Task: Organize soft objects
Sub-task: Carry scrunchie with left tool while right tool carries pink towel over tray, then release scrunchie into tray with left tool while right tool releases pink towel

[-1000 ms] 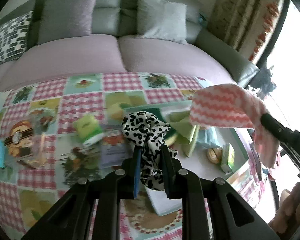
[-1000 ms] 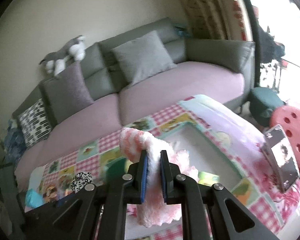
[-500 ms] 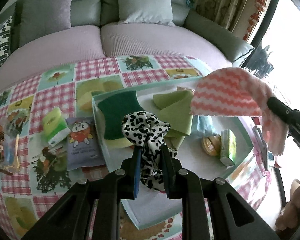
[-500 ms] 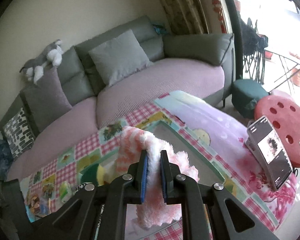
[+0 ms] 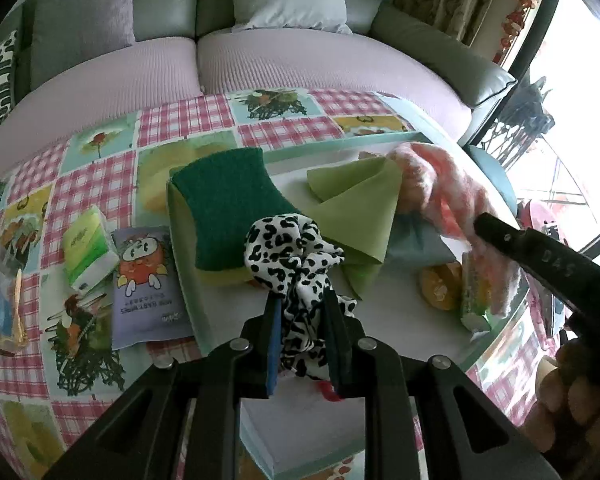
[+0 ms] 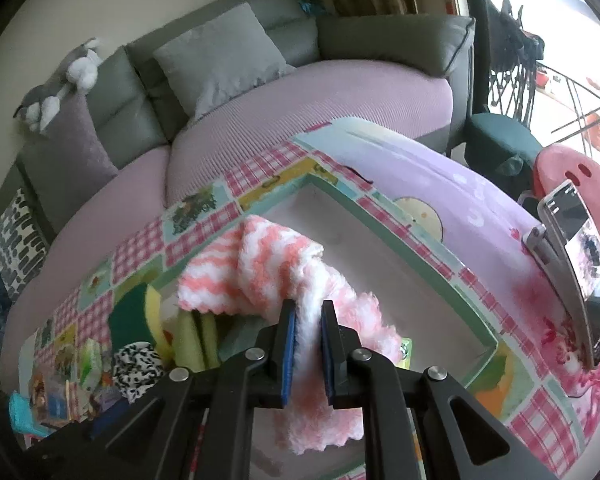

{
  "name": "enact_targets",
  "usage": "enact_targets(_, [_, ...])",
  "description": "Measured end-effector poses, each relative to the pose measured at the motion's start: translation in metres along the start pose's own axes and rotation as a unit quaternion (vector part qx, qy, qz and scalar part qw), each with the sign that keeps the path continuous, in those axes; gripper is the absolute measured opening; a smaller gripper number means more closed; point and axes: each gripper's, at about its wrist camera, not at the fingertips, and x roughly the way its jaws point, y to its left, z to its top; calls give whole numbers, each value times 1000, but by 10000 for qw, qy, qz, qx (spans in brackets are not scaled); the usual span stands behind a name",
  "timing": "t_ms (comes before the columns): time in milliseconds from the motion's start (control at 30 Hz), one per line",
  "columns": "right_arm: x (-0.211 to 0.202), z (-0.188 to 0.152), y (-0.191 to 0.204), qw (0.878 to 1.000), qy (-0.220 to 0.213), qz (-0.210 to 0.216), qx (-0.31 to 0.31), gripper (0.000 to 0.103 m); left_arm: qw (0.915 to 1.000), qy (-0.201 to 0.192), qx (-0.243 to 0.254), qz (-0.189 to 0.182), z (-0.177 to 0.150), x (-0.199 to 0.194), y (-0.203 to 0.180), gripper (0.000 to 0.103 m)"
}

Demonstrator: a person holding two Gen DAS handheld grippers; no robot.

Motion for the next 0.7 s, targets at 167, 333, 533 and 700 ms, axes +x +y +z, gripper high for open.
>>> enact_targets(167, [0,-1,2,9999,45,-73,-88,16,10000,70,-31,18,0,6,2,23])
enact_targets(333, [-9,0,9,9994,52,-179,-283,17,9999,86,-68,-51,3,2,3,35])
enact_targets(533, [-19,-1,14,9988,104,-223,-425,33,9997,121,-188,-51,4,-13,8,52])
enact_targets(700, [-25,-3,20,9979,159,-208,-587,44,9994,-13,-329,62,6,-31,20,54])
